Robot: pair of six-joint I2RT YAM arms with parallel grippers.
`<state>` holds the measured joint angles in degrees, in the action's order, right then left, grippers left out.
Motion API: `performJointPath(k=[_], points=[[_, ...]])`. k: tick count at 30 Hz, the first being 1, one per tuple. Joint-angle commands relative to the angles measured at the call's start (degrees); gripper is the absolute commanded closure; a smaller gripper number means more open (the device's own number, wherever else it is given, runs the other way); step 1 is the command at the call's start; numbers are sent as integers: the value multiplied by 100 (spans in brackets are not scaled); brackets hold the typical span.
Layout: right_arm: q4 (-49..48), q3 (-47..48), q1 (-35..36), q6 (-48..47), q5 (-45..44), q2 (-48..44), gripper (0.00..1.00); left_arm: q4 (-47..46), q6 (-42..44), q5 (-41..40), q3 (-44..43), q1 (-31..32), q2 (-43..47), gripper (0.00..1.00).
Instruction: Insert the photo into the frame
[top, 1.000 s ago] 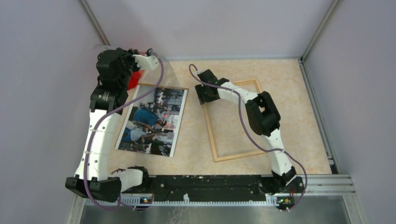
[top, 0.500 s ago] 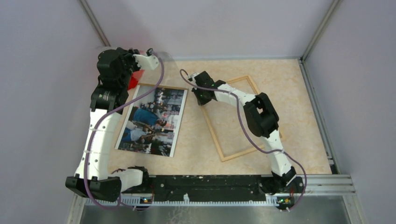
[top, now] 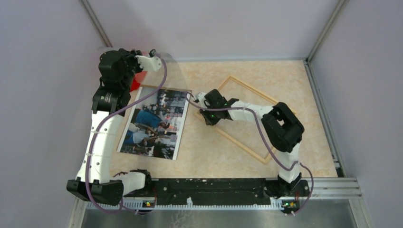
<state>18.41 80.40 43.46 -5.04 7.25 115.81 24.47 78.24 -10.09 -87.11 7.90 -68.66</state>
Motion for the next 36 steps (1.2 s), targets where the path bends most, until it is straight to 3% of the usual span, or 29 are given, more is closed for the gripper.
performJointPath(k=[1, 5, 10, 14, 18, 23, 26, 29, 33, 36], points=[[-280, -1209, 460, 402, 275, -974, 97, -253, 69, 52, 9, -32, 149, 100], [-407, -1714, 957, 374, 662, -1455, 92, -202, -13, 310, 21, -27, 160, 100], [-284, -1432, 1003, 989, 671, -1986, 62, 225, -44, 1292, -22, -28, 289, 100], [-710, -1713, 274, 2020, 1490, -3198, 32, 314, 712, 2234, 662, -28, 833, 100], [-1267, -2256, -699, 3257, 2068, -4237, 14, 296, 1437, 3132, 1263, -25, 1323, 100], [-1764, -2686, -1949, 4792, 2607, -4429, 13, 213, 1742, 4501, 1146, -25, 1467, 100], [-2186, -2909, -2523, 5439, 2975, -4006, 13, 174, 2025, 5371, 1010, -25, 1592, 100], [-2439, -2922, -2683, 5948, 3334, -3407, 14, 437, 2882, 6009, 998, -25, 1776, 100], [-3552, -3358, -2650, 6937, 3470, -3052, 14, 810, 3999, 6402, 1042, -25, 1966, 100], [-4025, -3490, -2544, 7402, 3468, -2835, 13, 747, 4204, 6634, 905, -25, 1971, 100]])
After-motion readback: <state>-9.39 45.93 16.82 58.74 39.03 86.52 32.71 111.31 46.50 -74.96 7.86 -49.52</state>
